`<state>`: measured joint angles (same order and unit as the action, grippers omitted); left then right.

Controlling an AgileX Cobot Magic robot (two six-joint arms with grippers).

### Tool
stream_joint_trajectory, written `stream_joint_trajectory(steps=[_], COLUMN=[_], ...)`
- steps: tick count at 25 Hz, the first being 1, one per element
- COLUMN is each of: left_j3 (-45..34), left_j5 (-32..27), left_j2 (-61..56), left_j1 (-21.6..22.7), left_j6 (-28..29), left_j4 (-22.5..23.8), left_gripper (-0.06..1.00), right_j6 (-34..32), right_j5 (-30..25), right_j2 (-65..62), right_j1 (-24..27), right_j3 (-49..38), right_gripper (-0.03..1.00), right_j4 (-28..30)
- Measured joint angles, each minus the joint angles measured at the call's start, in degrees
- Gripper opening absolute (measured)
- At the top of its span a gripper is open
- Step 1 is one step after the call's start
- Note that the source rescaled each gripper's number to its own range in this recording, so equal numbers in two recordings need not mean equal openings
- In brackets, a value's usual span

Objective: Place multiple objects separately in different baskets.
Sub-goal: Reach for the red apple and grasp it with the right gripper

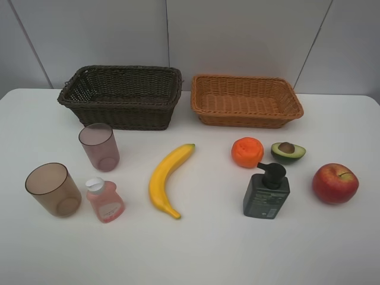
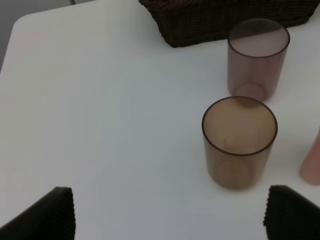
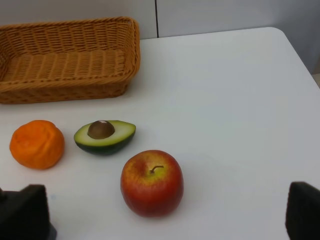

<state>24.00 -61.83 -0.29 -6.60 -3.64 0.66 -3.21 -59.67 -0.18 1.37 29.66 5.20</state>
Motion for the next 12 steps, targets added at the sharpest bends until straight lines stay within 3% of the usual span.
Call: stream_joint_trajectory(steps=[12], left_j3=[0.0], left_j5=[0.0], left_j2=[0.0], left_j1=[0.0], left_j6=[0.0], left_j4=[0.0], left_gripper=[1.00], right_j6=[0.0], right_j5=[0.0], right_j2=[0.0], right_j1=[0.0], right_j3=[0.0], right_gripper=[1.00], right_j4=[0.0])
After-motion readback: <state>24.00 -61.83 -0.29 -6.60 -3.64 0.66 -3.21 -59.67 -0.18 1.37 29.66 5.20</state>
